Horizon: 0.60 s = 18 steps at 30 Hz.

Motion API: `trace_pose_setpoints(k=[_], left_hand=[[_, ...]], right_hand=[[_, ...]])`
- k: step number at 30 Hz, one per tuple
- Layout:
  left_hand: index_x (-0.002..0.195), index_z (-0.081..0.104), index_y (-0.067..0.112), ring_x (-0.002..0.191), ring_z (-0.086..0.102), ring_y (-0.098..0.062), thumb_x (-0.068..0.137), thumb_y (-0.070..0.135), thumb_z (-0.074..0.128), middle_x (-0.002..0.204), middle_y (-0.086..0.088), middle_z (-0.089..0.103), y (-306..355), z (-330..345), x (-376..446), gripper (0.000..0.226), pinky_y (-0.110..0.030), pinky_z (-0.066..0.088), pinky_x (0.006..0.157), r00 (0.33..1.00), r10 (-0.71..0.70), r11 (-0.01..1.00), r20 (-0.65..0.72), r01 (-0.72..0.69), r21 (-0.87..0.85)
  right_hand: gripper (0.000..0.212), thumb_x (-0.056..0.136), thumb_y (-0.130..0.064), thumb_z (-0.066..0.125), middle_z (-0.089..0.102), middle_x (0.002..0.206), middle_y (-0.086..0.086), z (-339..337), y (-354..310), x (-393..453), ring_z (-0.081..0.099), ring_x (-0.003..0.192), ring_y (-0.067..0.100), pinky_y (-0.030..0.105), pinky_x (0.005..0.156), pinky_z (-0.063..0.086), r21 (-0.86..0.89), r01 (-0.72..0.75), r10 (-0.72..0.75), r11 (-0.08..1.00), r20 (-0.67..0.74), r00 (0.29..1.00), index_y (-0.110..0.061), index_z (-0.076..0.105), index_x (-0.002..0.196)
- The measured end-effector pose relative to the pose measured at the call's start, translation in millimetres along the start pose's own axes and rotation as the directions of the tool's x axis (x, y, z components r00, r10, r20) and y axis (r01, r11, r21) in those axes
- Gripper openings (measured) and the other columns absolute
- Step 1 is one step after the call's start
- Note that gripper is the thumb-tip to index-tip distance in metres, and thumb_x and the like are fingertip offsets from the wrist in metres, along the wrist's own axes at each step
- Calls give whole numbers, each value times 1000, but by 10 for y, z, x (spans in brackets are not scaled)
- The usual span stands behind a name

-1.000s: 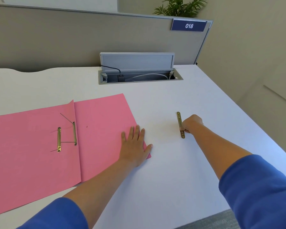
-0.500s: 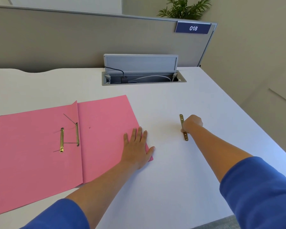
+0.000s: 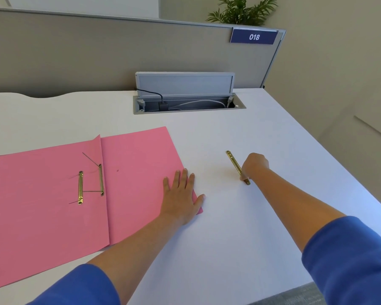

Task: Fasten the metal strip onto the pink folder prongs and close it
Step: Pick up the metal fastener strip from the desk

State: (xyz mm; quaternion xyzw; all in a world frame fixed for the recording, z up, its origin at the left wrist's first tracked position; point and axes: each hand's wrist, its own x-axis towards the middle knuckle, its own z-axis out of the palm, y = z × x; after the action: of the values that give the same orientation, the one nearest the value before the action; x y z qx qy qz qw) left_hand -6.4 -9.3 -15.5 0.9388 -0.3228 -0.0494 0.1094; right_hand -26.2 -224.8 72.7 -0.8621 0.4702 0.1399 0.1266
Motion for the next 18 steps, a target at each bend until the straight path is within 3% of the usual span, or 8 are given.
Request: trace_pose_setpoints(k=[6, 18], left_hand=[[148, 6, 21, 147, -7, -23, 87, 60, 16, 160, -4, 0, 4, -14, -3, 73, -53, -6, 116, 1000, 2, 1000, -1, -2, 2], [148, 7, 21, 147, -5, -23, 87, 60, 16, 160, -3, 1, -12, 14, -4, 73, -53, -5, 115, 1000, 4, 1000, -8, -5, -9]], right_hand=[[33, 65, 6, 70, 48, 48, 2, 34, 24, -23, 43, 40, 13, 19, 36, 30, 8, 69, -68, 998, -89, 994, -10, 45, 49], [32, 67, 2, 68, 47, 47, 1, 30, 36, -3, 44, 39, 12, 18, 37, 29, 41, 38, -36, 998, -33, 999, -10, 45, 48]])
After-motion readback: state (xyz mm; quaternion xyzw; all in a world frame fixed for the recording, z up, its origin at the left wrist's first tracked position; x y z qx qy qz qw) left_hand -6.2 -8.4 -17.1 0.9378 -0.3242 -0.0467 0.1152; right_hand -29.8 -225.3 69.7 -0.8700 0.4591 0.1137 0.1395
